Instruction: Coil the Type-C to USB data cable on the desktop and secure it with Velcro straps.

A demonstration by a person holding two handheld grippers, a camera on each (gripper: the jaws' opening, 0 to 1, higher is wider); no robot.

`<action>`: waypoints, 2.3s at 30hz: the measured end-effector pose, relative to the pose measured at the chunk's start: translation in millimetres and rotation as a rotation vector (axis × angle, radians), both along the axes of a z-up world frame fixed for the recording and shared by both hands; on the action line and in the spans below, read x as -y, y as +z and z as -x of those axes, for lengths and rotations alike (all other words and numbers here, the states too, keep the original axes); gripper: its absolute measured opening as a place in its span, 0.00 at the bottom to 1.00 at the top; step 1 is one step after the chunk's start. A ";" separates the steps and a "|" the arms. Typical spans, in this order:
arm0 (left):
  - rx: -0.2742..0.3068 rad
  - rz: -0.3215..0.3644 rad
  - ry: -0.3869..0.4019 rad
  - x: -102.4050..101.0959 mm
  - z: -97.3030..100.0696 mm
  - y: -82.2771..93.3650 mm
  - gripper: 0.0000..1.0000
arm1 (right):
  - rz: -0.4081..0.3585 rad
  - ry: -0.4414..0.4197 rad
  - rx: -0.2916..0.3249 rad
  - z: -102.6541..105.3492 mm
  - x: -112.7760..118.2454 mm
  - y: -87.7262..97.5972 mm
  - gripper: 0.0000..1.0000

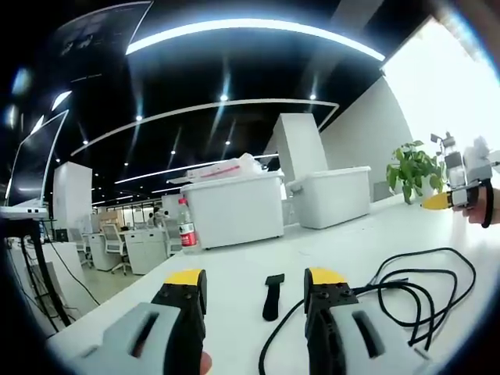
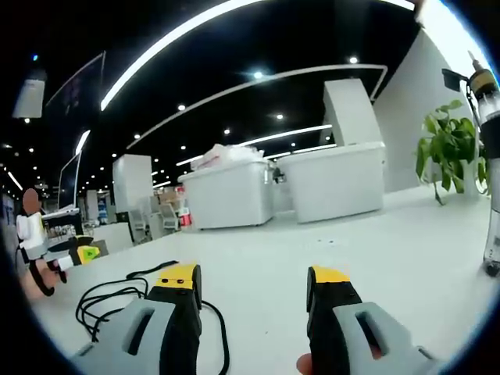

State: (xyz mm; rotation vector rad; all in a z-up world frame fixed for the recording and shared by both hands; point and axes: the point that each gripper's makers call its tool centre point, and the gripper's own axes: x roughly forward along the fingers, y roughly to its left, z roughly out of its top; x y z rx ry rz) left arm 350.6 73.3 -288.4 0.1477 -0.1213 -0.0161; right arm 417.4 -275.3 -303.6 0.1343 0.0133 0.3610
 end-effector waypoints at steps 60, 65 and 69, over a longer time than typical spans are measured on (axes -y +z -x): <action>0.089 -0.086 -0.138 0.5 4.0 15.3 0.47 | 0.678 0.818 -0.186 17.6 -227.8 -75.2 0.07; 0.081 -0.072 -0.155 4.4 4.5 13.4 0.47 | 0.701 0.798 -0.215 24.1 -230.4 -75.3 0.03; 0.076 -0.063 -0.162 5.0 3.9 12.7 0.47 | 0.718 0.738 -0.168 18.7 -224.8 -65.7 0.03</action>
